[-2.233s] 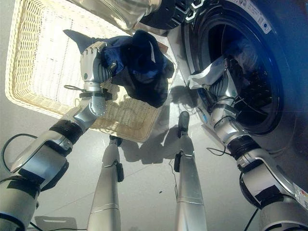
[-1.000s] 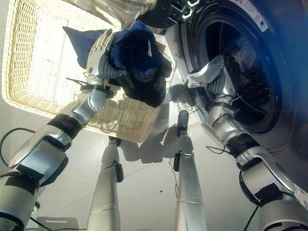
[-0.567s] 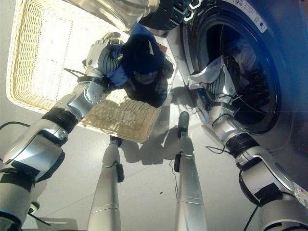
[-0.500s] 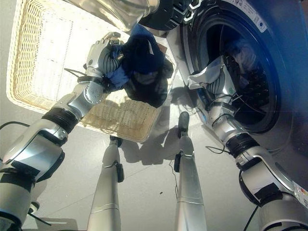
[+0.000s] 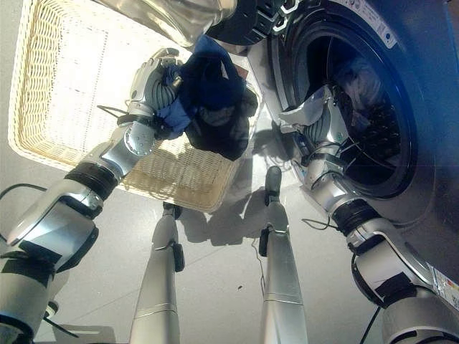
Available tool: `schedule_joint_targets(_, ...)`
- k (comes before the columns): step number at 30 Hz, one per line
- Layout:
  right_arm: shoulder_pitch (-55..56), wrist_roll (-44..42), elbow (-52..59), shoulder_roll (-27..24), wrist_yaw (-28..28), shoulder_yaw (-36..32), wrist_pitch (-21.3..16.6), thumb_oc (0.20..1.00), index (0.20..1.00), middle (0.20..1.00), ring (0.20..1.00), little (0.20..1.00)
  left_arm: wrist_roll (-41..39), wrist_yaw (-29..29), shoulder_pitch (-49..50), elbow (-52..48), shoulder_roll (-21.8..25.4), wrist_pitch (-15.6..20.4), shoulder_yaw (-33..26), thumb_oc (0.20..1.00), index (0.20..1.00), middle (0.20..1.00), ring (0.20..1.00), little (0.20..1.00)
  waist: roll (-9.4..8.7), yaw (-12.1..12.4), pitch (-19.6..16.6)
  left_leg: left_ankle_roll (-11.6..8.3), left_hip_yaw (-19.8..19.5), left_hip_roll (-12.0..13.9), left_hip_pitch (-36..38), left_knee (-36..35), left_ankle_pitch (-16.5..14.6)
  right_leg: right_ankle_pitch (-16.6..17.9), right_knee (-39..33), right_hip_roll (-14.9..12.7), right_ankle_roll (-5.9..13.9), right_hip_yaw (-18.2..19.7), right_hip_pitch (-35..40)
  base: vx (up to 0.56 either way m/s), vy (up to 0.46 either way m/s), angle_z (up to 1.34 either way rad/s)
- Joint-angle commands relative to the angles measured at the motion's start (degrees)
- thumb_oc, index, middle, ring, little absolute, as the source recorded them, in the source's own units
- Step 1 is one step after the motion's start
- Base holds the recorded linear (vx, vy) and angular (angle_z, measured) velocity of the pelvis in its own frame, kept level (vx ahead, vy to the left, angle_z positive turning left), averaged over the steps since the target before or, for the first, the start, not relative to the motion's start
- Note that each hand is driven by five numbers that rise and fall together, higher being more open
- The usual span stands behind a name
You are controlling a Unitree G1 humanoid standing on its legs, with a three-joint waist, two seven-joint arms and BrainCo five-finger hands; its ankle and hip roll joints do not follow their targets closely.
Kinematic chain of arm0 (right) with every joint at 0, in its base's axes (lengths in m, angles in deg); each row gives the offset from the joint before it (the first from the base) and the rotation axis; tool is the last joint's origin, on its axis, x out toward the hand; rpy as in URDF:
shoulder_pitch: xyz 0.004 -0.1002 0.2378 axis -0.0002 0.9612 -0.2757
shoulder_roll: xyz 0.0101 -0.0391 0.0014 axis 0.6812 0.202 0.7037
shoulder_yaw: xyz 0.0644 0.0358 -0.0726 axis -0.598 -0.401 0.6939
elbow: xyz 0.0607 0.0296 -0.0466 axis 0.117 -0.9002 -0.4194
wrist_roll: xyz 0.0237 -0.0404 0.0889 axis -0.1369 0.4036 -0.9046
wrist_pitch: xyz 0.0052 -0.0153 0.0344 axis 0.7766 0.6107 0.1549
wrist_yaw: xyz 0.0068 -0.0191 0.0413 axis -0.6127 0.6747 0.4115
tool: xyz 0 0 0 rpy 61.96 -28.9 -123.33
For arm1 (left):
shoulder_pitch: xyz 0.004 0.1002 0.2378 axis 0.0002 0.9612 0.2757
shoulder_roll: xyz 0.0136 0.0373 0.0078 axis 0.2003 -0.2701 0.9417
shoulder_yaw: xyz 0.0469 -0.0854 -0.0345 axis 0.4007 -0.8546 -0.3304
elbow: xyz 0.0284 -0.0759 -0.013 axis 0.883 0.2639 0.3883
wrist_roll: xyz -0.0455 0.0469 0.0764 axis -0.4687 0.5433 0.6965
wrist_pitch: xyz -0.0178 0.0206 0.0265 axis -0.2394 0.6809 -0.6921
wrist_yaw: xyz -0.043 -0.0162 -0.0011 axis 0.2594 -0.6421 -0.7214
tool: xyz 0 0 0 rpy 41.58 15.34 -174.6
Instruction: Put the clothes into the washing machine.
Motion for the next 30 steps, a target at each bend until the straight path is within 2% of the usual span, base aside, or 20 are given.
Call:
schedule_joint_targets(1, 2.00, -1.31, 3.55, -0.03, -3.28, -1.61, -1.30, 1.000, 1.000, 1.000, 1.000, 1.000, -6.96, -0.24, 4.89, -1.41, -2.66, 5.88, -3.33, 0.200, 0.200, 0.200, 0.200, 0.200, -0.66, -0.10, -0.90, 4.73, 3.88, -5.37, -0.26, 0.68, -2.96, 4.18, -4.13, 6.70, 1.57, -4.86, 0.96, 0.00, 0.000, 0.00)
schedule_joint_targets(2, 2.00, -1.31, 3.55, -0.03, -3.28, -1.61, -1.30, 1.000, 1.000, 1.000, 1.000, 1.000, -6.96, -0.24, 4.89, -1.41, -2.66, 5.88, -3.33, 0.200, 0.200, 0.200, 0.200, 0.200, -0.66, -0.10, -0.90, 4.73, 3.88, -5.37, -0.26, 0.68, -2.96, 4.18, -4.13, 6.70, 1.57, -4.86, 0.96, 0.00, 0.000, 0.00)
schedule_joint_targets(3, 2.75, -1.73, 3.94, 0.05, -3.53, -2.41, -1.75, 1.000, 1.000, 1.000, 1.000, 1.000, -8.20, -0.97, 5.94, -2.49, -2.66, 7.46, -4.80, 0.200, 0.200, 0.200, 0.200, 0.200, -0.66, 0.03, -0.90, 4.72, 3.78, -5.39, -0.26, 0.69, -3.00, 4.08, -4.14, 6.72, 1.56, -4.92, 1.03, 0.01, -0.056, -0.02)
schedule_joint_targets(4, 5.14, -1.00, 5.80, 0.57, -4.08, -5.25, -2.53, 1.000, 1.000, 1.000, 1.000, 1.000, -11.28, -2.91, 9.58, -6.48, -2.91, 12.62, -9.06, 0.200, 0.200, 0.200, 0.200, 0.200, -0.72, 0.54, -0.90, 4.74, 3.35, -5.53, -0.48, 0.71, -3.11, 4.05, -4.08, 6.72, 1.60, -5.30, 0.97, 0.01, -0.072, -0.02)
schedule_joint_targets(5, 5.85, -0.43, 6.61, 0.59, -4.06, -6.16, -2.44, 1.000, 1.000, 1.000, 1.000, 1.000, -11.13, -4.21, 11.13, -8.51, -3.15, 14.37, -10.68, 0.200, 0.200, 0.200, 0.200, 0.200, -0.73, 0.82, -0.90, 4.82, 3.12, -5.62, -0.54, 0.67, -3.18, 3.98, -4.06, 6.72, 1.58, -5.45, 0.94, 0.01, -0.062, -0.01)
schedule_joint_targets(7, 6.00, -0.35, 6.77, 0.59, -4.04, -6.33, -2.40, 1.000, 1.000, 1.000, 1.000, 1.000, -11.06, -4.46, 11.44, -8.85, -3.20, 14.57, -10.93, 0.200, 0.200, 0.200, 0.200, 0.200, -0.71, 0.86, -0.90, 4.84, 3.06, -5.65, -0.53, 0.67, -3.21, 3.96, -4.06, 6.72, 1.57, -5.50, 0.97, 0.00, 0.000, 0.00)
schedule_joint_targets(10, 8.04, 0.75, 9.37, 0.34, -3.31, -8.89, -1.48, 1.000, 1.000, 1.000, 1.000, 1.000, -6.12, -11.81, 15.14, -14.83, -3.74, 17.49, -13.95, 0.200, 0.200, 0.200, 0.200, 0.200, -0.59, 1.64, -0.90, 5.10, 2.36, -5.92, -0.82, 0.80, -3.46, 3.87, -3.66, 6.58, 1.60, -5.98, 0.72, 0.01, -0.038, 0.00)
schedule_joint_targets(12, 8.30, 0.94, 9.83, 0.36, -3.18, -9.29, -1.10, 1.000, 1.000, 1.000, 1.000, 1.000, -2.98, -15.22, 15.83, -16.21, -3.88, 17.75, -14.36, 0.200, 0.200, 0.200, 0.200, 0.200, -0.56, 1.86, -0.90, 5.14, 2.13, -5.97, -0.86, 0.67, -3.47, 3.89, -3.65, 6.55, 1.62, -6.09, 0.66, 0.00, -0.015, 0.00)
schedule_joint_targets(14, 8.38, 0.96, 9.91, 0.33, -3.16, -9.36, -1.09, 1.000, 1.000, 1.000, 1.000, 1.000, -2.51, -15.65, 15.93, -16.38, -3.90, 17.78, -14.37, 0.200, 0.200, 0.200, 0.200, 0.200, -0.55, 1.87, -0.90, 5.15, 2.11, -5.98, -0.87, 0.69, -3.47, 3.89, -3.64, 6.54, 1.62, -6.10, 0.66, 0.00, 0.000, 0.00)
schedule_joint_targets(15, 9.44, 1.23, 10.82, -0.02, -2.80, -10.38, -0.97, 1.000, 1.000, 1.000, 1.000, 1.000, 3.63, -21.34, 16.83, -18.68, -3.85, 17.64, -15.18, 0.200, 0.200, 0.200, 0.200, 0.200, -0.49, 2.09, -0.90, 5.21, 1.91, -6.06, -0.94, 0.72, -3.47, 3.94, -3.58, 6.46, 1.63, -6.22, 0.64, 0.00, 0.000, 0.00)
schedule_joint_targets(18, 9.95, 1.52, 11.41, -0.07, -2.82, -10.82, -0.70, 1.000, 1.000, 1.000, 1.000, 1.000, 8.67, -26.42, 16.94, -20.27, -3.88, 16.98, -15.41, 0.200, 0.200, 0.200, 0.200, 0.200, -0.34, 2.25, -0.90, 5.33, 1.83, -6.09, -0.91, 0.71, -3.52, 3.94, -3.53, 6.31, 1.64, -6.31, 0.67, 0.00, 0.000, 0.00)
schedule_joint_targets(24, 10.80, 1.42, 12.11, -0.16, -2.78, -11.35, -1.06, 1.000, 1.000, 1.000, 1.000, 1.000, 10.84, -28.23, 17.19, -22.42, -3.92, 17.89, -15.90, 0.200, 0.200, 0.200, 0.200, 0.200, -0.26, 2.33, -0.90, 5.34, 1.81, -6.17, -0.86, 0.88, -3.44, 4.10, -3.48, 6.14, 1.76, -6.37, 0.80, 0.00, 0.000, 0.00)
schedule_joint_targets(25, 11.81, -3.27, 12.98, 0.13, -0.83, -12.11, -4.00, 1.000, 1.000, 1.000, 1.000, 1.000, 10.27, -27.18, 17.86, -24.08, -4.02, 19.14, -16.19, 0.200, 0.200, 0.200, 0.200, 0.200, -0.23, 2.29, -0.90, 5.38, 1.85, -6.11, -0.93, 1.05, -3.51, 4.10, -3.24, 6.06, 1.75, -6.31, 0.66, 0.00, 0.000, 0.00)
schedule_joint_targets(26, 12.04, -4.19, 13.17, 0.25, -0.08, -12.34, -4.73, 1.000, 1.000, 1.000, 1.000, 1.000, 10.01, -26.77, 18.02, -24.39, -4.07, 19.49, -16.34, 0.200, 0.200, 0.200, 0.200, 0.200, -0.22, 2.29, -0.90, 5.37, 1.86, -6.11, -0.92, 1.07, -3.52, 4.09, -3.23, 6.05, 1.75, -6.31, 0.66, 0.00, 0.000, 0.00)
schedule_joint_targets(27, 13.35, -8.56, 14.67, 1.15, 3.76, -13.46, -9.01, 1.000, 1.000, 1.000, 1.000, 1.000, 8.57, -25.01, 18.77, -26.02, -4.26, 21.63, -17.00, 0.200, 0.200, 0.200, 0.200, 0.200, -0.24, 2.24, -0.90, 5.35, 1.90, -6.09, -0.96, 1.07, -3.48, 4.10, -3.25, 6.05, 1.69, -6.24, 0.59, 0.00, 0.000, 0.00)
schedule_joint_targets(29, 16.41, -16.42, 18.15, 2.93, 9.59, -15.40, -14.70, 1.000, 1.000, 1.000, 1.000, 1.000, 6.34, -21.61, 20.84, -30.04, -4.76, 23.85, -18.18, 0.200, 0.200, 0.200, 0.200, 0.200, -0.33, 2.23, -0.90, 5.32, 1.84, -6.14, -0.91, 1.07, -3.52, 4.02, -3.23, 6.05, 1.58, -6.21, 0.53, 0.00, 0.000, 0.00)
schedule_joint_targets(30, 17.44, -18.77, 19.26, 3.60, 11.00, -16.05, -16.37, 1.000, 1.000, 1.000, 1.000, 1.000, 5.74, -20.58, 21.64, -31.36, -4.98, 24.58, -18.60, 0.200, 0.200, 0.200, 0.200, 0.200, -0.35, 2.24, -0.90, 5.33, 1.82, -6.20, -0.91, 1.16, -3.52, 4.00, -3.12, 6.06, 1.52, -6.20, 0.49, 0.00, 0.000, 0.00)
